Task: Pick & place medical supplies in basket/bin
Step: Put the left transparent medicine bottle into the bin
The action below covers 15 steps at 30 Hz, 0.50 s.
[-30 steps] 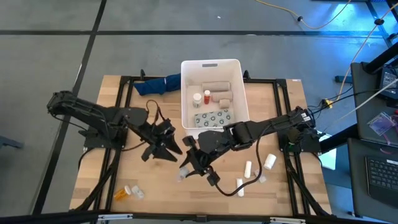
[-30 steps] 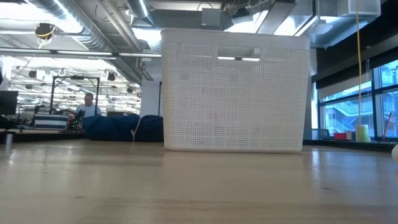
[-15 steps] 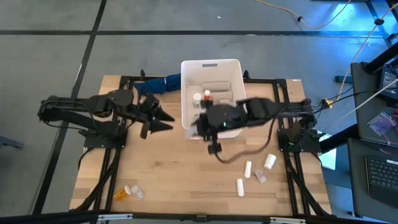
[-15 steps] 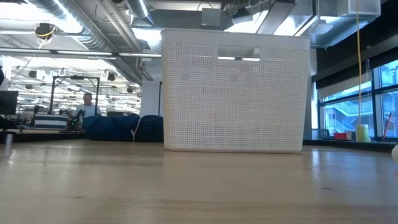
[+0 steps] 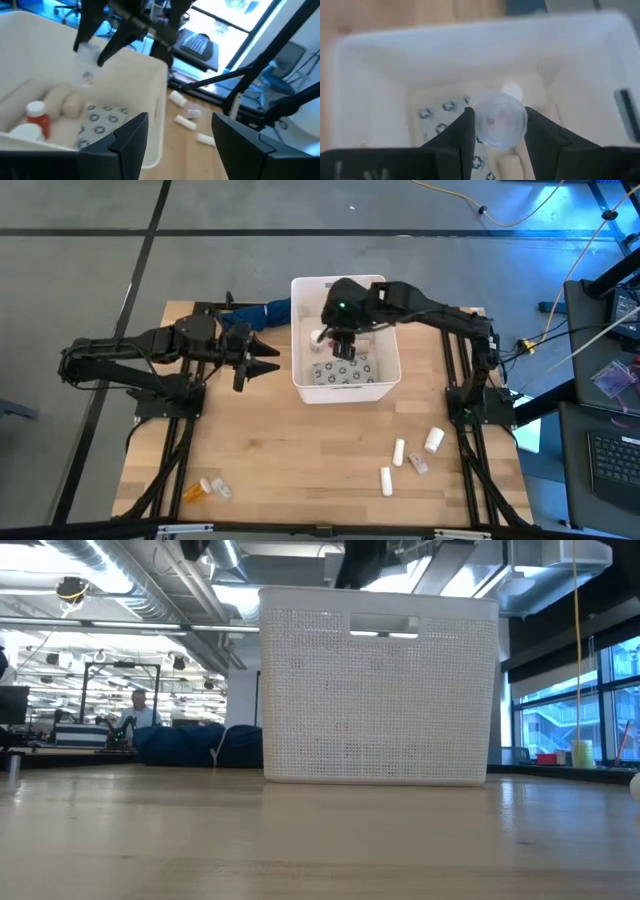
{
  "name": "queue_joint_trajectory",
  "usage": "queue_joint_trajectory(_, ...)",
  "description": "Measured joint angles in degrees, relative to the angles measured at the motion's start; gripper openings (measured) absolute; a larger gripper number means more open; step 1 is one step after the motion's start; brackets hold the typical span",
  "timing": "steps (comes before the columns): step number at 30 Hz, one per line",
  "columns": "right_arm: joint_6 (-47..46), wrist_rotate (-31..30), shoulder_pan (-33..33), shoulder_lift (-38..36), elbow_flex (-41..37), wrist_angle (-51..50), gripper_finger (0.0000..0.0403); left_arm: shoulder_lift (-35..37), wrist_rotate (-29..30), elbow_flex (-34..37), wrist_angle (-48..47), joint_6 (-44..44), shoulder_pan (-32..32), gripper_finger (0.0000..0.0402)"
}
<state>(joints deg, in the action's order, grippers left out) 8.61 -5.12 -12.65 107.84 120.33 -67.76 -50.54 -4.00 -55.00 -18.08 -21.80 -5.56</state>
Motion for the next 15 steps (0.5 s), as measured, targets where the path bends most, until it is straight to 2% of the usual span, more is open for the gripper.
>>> queue_joint_trajectory(3, -2.7, 0.2, -2.2, 0.0, -6.2, 0.5, 0.0134, 0.0, 0.0, 0.0, -2.0, 1.0, -1.3, 0.0212)
queue_joint_trajectory(10, -3.7, 0.4, -3.8, 0.1, -21.5, 15.2, 0.0134, 0.0, 0.0, 0.0, -5.0, 2.3, -4.4, 0.0212)
queue_joint_trajectory(15, -3.9, 0.3, -5.2, 0.1, -28.9, 22.0, 0.0134, 0.0, -0.1, 0.0, -5.0, 2.5, -6.4, 0.0212)
